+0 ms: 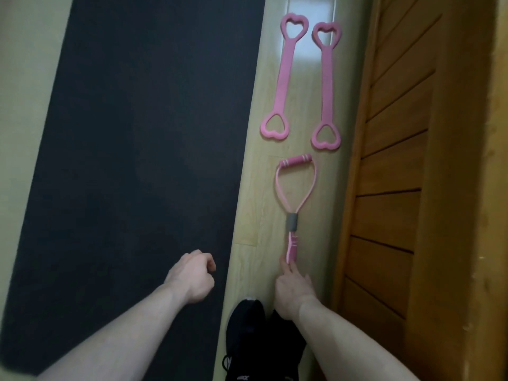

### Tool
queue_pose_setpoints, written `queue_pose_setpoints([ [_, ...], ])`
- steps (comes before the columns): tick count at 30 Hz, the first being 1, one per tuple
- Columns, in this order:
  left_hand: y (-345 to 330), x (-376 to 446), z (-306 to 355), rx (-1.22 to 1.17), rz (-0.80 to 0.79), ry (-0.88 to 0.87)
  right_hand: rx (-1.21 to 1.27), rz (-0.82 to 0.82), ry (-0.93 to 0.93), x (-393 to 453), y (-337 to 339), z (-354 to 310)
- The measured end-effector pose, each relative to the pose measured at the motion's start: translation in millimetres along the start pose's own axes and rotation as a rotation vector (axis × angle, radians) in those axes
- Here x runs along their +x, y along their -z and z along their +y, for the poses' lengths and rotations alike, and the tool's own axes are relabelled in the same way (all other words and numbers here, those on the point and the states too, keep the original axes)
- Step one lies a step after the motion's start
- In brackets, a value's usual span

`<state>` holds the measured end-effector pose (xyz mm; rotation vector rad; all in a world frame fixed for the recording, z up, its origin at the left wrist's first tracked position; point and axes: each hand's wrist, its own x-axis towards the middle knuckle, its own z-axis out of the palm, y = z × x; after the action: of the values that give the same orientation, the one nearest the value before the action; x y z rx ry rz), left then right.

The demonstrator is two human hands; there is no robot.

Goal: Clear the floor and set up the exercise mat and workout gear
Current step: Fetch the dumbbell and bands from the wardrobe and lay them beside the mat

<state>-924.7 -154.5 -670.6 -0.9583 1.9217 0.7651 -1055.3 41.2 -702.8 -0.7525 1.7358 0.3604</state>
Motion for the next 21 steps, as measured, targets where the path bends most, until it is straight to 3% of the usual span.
queue_pose_setpoints([
  [4,4.6,-24.0,10.6,-0.02,-0.013,-0.002,0.117,0.006,-0.007,-25.3,6.6,-0.7],
  [10,34.7,-77.0,45.9,-0.029,-0.001,-0.045,0.312,0.178,0.037,-109.9,41.3,1.2],
  [21,173.1,-323.9,108.6,0.017,0.098,-0.119,0.401,0.343,0.069,-375.9,154.5,-11.0],
])
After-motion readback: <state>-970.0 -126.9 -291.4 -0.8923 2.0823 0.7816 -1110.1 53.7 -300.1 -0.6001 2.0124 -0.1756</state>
